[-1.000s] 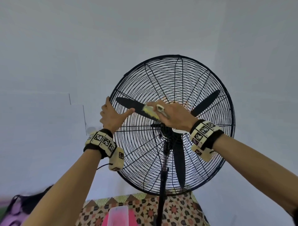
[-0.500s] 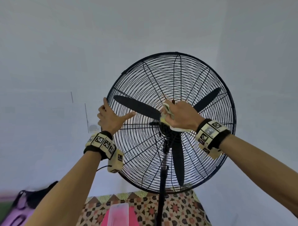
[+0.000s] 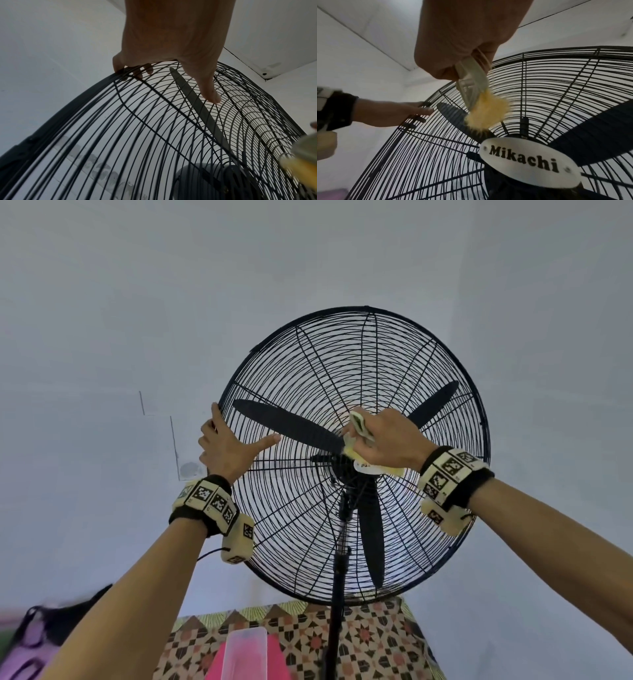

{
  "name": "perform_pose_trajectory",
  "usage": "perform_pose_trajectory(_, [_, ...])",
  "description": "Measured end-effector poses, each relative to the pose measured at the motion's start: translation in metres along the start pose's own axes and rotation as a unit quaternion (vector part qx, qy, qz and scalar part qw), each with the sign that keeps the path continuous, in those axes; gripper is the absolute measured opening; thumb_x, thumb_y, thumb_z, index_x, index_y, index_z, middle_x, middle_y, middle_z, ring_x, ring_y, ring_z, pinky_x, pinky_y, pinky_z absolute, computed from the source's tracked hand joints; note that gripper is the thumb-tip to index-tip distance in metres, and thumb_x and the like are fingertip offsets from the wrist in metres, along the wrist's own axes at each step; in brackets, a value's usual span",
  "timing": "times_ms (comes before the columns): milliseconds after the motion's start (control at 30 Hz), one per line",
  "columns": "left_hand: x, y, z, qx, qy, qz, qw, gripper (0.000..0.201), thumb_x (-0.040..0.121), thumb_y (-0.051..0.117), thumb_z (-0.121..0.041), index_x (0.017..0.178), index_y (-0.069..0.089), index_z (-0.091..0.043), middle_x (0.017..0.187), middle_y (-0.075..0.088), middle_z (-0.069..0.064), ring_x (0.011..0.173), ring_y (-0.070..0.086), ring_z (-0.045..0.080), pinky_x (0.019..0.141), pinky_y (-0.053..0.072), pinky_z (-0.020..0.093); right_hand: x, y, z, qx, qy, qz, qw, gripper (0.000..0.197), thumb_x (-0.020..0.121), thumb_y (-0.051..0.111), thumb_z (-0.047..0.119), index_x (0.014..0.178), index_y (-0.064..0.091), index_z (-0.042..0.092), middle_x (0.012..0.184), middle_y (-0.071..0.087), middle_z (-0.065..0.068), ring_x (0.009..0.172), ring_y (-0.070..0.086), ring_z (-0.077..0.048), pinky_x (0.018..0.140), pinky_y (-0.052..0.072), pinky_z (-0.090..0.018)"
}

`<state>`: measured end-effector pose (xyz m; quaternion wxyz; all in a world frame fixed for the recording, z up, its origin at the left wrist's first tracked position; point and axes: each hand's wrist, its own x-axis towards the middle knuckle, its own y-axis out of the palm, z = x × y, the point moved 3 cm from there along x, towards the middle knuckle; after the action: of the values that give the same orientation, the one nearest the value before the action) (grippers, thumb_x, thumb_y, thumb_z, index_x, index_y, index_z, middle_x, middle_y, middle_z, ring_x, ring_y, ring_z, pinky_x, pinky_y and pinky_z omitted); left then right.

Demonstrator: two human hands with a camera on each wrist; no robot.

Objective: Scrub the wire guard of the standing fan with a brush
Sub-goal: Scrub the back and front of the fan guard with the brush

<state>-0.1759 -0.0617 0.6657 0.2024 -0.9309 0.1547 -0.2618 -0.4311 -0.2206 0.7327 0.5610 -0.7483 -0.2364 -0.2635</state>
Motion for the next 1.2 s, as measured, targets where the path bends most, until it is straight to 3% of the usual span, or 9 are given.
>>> perform_pose_trajectory(100, [-0.001, 0.000, 0.000, -0.001, 0.001, 0.000, 1.000, 0.146, 0.059, 0.079, -0.082, 0.165, -0.005, -0.026, 0.167, 0.014, 0.016, 0.151, 0.021, 0.041, 0.115, 0.024, 0.070, 0.000, 0.002, 0.005, -0.011, -0.002, 0.007, 1.000, 0.018, 0.098, 0.048, 0.030, 0.110, 0.053, 0.018, 0.087, 0.071, 0.012, 0.038, 0.038, 0.000, 0.039, 0.026, -0.012])
perform_pose_trajectory(233, [0.000, -0.001, 0.003, 0.000, 0.001, 0.000, 1.000, 0.146, 0.059, 0.077, -0.084, 0.165, -0.006, -0.026, 0.166, 0.015, 0.017, 0.150, 0.022, 0.041, 0.114, 0.025, 0.070, -0.008, 0.011, -0.002, -0.046, 0.031, 0.072, 0.996, 0.015, 0.094, 0.060, 0.023, 0.108, 0.056, 0.016, 0.064, 0.046, 0.018, 0.044, 0.035, 0.003, 0.048, 0.030, -0.019])
perform_pose_trajectory(300, [0.000, 0.000, 0.004, 0.002, 0.003, 0.000, 1.000, 0.146, 0.060, 0.076, -0.084, 0.165, -0.006, -0.026, 0.166, 0.015, 0.016, 0.150, 0.022, 0.041, 0.114, 0.024, 0.070, -0.007, 0.008, -0.003, -0.056, 0.044, 0.098, 0.993, 0.011, 0.093, 0.059, 0.024, 0.102, 0.055, 0.018, 0.061, 0.047, 0.014, 0.046, 0.038, 0.000, 0.051, 0.035, -0.025])
perform_pose_trajectory(400, [0.001, 0.002, 0.003, 0.001, 0.006, 0.000, 1.000, 0.145, 0.061, 0.077, -0.083, 0.165, -0.006, -0.026, 0.166, 0.015, 0.017, 0.149, 0.022, 0.042, 0.114, 0.023, 0.071, -0.003, -0.002, 0.006, -0.040, 0.036, 0.034, 0.998, 0.010, 0.096, 0.057, 0.025, 0.102, 0.055, 0.016, 0.055, 0.042, 0.016, 0.040, 0.034, 0.000, 0.046, 0.024, -0.016])
perform_pose_trajectory(500, [0.001, 0.001, 0.005, 0.003, 0.003, -0.001, 1.000, 0.145, 0.061, 0.077, -0.083, 0.165, -0.006, -0.026, 0.166, 0.014, 0.017, 0.150, 0.021, 0.042, 0.114, 0.023, 0.071, -0.005, 0.001, 0.010, -0.056, 0.043, 0.034, 0.997, 0.024, 0.100, 0.044, 0.035, 0.111, 0.054, 0.017, 0.065, 0.059, 0.009, 0.041, 0.039, -0.002, 0.043, 0.024, -0.016])
perform_pose_trajectory(700, [-0.001, 0.000, 0.003, 0.006, 0.005, 0.003, 1.000, 0.144, 0.063, 0.077, -0.081, 0.165, -0.007, -0.024, 0.166, 0.014, 0.018, 0.150, 0.022, 0.042, 0.114, 0.025, 0.071, -0.006, 0.004, 0.008, -0.078, 0.065, 0.095, 0.990, 0.011, 0.094, 0.058, 0.023, 0.102, 0.054, 0.017, 0.059, 0.045, 0.012, 0.046, 0.037, -0.002, 0.049, 0.031, -0.024])
perform_pose_trajectory(867, [-0.001, -0.001, 0.005, 0.001, 0.008, 0.004, 1.000, 0.144, 0.063, 0.078, -0.080, 0.165, -0.007, -0.024, 0.166, 0.015, 0.017, 0.150, 0.022, 0.043, 0.114, 0.023, 0.072, -0.008, 0.005, 0.016, -0.051, 0.051, 0.052, 0.996, 0.020, 0.099, 0.037, 0.043, 0.111, 0.039, 0.027, 0.088, 0.073, 0.000, 0.041, 0.041, -0.001, 0.043, 0.023, -0.012])
perform_pose_trajectory(1033, [-0.003, -0.004, 0.009, 0.001, 0.025, 0.014, 1.000, 0.143, 0.064, 0.078, -0.079, 0.165, -0.007, -0.023, 0.168, 0.014, 0.016, 0.150, 0.023, 0.041, 0.114, 0.026, 0.068, -0.019, 0.007, 0.016, -0.100, 0.090, 0.106, 0.985, 0.012, 0.097, 0.058, 0.020, 0.107, 0.055, 0.013, 0.057, 0.043, 0.011, 0.045, 0.035, -0.001, 0.045, 0.022, -0.019])
perform_pose_trajectory(1200, [-0.004, -0.006, 0.010, -0.002, 0.030, 0.014, 0.999, 0.144, 0.064, 0.080, -0.078, 0.165, -0.006, -0.023, 0.167, 0.016, 0.016, 0.149, 0.024, 0.041, 0.114, 0.028, 0.068, -0.004, 0.005, 0.036, -0.067, 0.061, 0.071, 0.993, 0.015, 0.099, 0.061, 0.024, 0.109, 0.054, 0.016, 0.061, 0.049, 0.011, 0.043, 0.041, -0.003, 0.042, 0.027, -0.016])
